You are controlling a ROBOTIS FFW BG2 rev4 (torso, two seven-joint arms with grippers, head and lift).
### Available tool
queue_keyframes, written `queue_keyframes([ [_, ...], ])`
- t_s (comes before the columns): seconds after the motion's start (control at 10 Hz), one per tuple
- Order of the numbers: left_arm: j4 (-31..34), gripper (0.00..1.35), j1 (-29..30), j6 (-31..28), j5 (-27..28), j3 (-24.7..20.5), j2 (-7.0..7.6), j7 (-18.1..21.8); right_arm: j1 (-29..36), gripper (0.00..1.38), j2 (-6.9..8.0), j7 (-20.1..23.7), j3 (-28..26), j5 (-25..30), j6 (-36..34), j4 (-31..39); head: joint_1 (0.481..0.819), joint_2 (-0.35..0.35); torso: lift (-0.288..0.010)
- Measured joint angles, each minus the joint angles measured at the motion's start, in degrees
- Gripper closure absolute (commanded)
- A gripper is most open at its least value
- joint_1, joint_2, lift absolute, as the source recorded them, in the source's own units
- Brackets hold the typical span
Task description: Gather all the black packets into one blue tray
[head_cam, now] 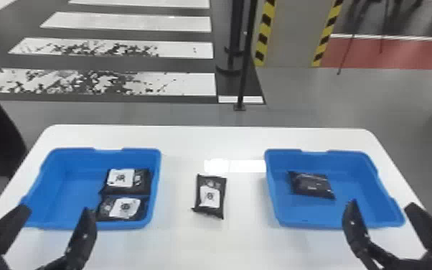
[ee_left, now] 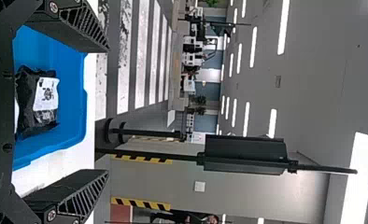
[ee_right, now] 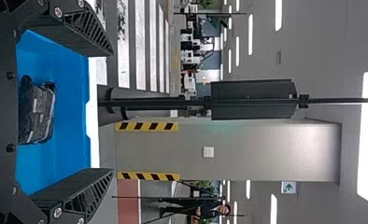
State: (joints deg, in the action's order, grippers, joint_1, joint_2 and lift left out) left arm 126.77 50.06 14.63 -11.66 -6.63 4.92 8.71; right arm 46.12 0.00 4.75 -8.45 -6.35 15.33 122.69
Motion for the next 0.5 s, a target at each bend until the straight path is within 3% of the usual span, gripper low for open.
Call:
queue_keyframes([
  [0.5,-0.3,0.1,0.0,0.0,-0.5,0.0,0.0,0.0,0.0,0.13,0.0,0.0,0.0,-0.1,0.0,0.0,0.695,-0.051,-0.11],
])
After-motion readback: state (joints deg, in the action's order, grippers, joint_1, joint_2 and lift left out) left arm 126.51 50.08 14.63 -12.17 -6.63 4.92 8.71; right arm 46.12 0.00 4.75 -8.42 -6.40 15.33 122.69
